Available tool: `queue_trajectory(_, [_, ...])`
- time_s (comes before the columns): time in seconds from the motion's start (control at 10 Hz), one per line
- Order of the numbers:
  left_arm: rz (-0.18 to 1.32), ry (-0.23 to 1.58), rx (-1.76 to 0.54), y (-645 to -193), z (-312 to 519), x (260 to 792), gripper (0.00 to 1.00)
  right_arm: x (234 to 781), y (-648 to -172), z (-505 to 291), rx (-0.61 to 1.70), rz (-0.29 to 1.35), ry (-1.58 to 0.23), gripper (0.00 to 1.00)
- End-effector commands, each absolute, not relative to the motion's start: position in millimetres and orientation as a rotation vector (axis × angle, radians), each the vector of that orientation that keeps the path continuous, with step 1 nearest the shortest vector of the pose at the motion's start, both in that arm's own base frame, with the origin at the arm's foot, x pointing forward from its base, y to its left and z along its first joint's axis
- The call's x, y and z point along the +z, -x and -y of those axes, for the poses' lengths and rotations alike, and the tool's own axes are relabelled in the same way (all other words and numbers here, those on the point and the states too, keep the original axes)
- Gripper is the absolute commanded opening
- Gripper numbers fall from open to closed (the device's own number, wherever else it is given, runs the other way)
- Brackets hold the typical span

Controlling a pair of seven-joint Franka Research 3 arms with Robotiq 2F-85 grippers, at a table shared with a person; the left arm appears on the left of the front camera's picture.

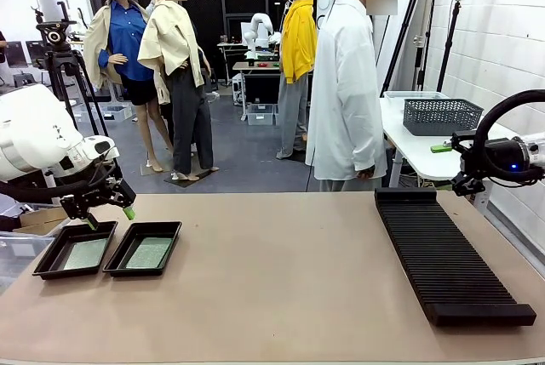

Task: Inspect and transfer BCBs to ESD trays.
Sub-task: Pick up the ESD tray and place it on the left side of the table.

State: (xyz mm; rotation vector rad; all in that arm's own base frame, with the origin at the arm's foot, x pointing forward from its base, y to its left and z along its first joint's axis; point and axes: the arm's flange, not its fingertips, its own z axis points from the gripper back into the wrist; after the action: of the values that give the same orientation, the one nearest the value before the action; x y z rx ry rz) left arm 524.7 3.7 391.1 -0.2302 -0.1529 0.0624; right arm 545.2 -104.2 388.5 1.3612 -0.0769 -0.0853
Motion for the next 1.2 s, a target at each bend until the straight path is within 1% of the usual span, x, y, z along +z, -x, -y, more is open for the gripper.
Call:
queue_trajectory(0.0, [0.128,0.346,0.043,-516,-16,404,1.00,390,-547,103,-0.087,0.061,-1.352,1.00])
queue_trajectory(0.3, [0.103,0.621,0.093,-502,-70,429,1.00,390,-547,103,-0.087,0.061,-1.352,1.00])
queue_trajectory(0.4, [0.087,0.739,0.101,-501,-93,434,1.00,390,-547,103,-0.087,0.061,-1.352,1.00])
queue_trajectory(0.6, [0.105,0.947,0.110,-495,-136,439,1.00,390,-547,103,-0.087,0.061,-1.352,1.00])
queue_trajectory(0.7, [0.122,1.019,0.133,-494,-153,438,1.00,390,-547,103,-0.087,0.061,-1.352,1.00])
queue_trajectory(0.8, [0.095,1.107,0.134,-492,-166,439,1.00,390,-547,103,-0.087,0.061,-1.352,1.00])
queue_trajectory(0.9, [0.098,1.151,0.135,-489,-176,440,1.00,390,-547,103,-0.087,0.061,-1.352,1.00])
queue_trajectory(1.1, [0.111,1.312,0.097,-483,-197,442,1.00,390,-547,103,-0.087,0.061,-1.352,1.00])
